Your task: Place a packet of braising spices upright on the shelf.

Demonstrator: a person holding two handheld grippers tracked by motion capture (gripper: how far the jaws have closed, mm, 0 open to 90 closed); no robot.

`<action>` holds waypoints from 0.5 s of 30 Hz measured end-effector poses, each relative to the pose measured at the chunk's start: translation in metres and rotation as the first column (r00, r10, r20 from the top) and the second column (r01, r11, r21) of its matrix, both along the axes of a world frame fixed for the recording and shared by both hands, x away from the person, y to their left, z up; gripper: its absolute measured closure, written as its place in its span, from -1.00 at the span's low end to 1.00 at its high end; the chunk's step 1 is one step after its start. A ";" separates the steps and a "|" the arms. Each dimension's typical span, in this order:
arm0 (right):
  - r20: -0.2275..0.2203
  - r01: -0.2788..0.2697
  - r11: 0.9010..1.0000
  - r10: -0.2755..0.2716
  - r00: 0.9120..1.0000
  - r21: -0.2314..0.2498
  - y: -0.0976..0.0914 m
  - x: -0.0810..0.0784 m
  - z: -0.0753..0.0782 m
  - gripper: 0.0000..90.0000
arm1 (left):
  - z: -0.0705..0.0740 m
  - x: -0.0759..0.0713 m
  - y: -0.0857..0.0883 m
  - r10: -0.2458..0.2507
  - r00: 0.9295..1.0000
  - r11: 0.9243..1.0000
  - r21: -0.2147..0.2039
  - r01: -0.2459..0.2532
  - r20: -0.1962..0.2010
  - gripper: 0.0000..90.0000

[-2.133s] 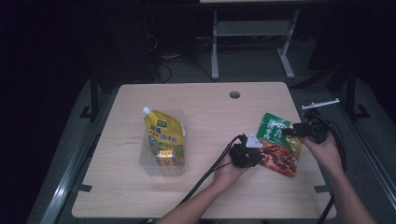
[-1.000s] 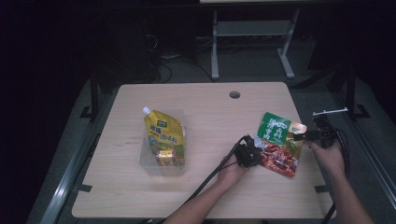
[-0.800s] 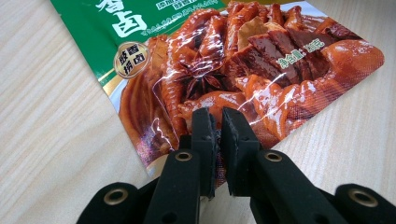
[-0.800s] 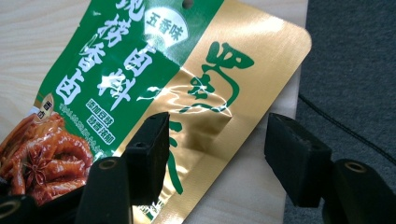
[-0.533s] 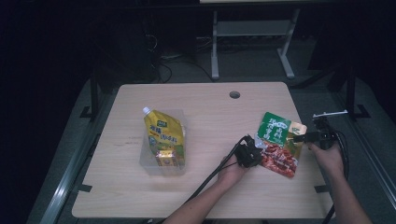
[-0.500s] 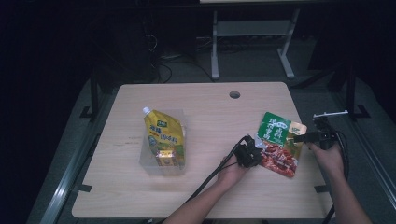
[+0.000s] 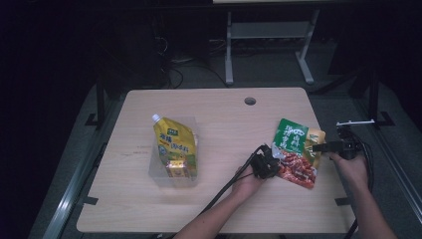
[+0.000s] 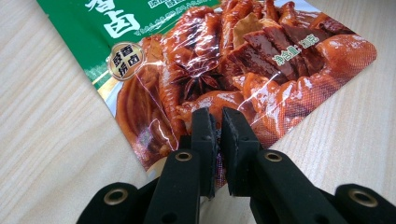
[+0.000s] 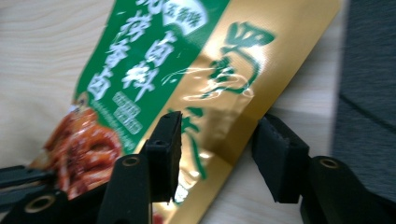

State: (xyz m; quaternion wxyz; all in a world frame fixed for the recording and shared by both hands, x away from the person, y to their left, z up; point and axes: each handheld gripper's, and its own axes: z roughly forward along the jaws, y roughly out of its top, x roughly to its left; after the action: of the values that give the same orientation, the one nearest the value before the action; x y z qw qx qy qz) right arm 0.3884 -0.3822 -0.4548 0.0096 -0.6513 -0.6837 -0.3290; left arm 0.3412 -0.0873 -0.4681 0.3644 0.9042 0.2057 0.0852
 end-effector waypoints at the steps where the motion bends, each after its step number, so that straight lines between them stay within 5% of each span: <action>1: -0.002 -0.017 1.000 0.017 1.000 0.020 0.001 0.000 -0.001 0.18 | 0.000 0.000 0.000 0.000 1.000 1.000 0.001 0.000 0.001 0.85; 8: 0.001 -0.050 0.997 0.050 0.999 0.061 0.004 0.002 -0.002 0.27 | 0.000 -0.001 -0.001 0.002 1.000 1.000 0.004 -0.002 0.002 0.85; 15: -0.050 -0.058 0.995 0.063 0.997 0.086 0.009 0.006 -0.007 0.40 | 0.000 0.000 -0.001 -0.001 1.000 1.000 0.005 0.001 0.003 0.85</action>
State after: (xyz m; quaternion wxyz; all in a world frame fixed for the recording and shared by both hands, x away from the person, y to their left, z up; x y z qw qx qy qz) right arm 0.3940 -0.3735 -0.4617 0.0653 -0.6378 -0.6880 -0.3400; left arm 0.3409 -0.0881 -0.4678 0.3623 0.9052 0.2045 0.0867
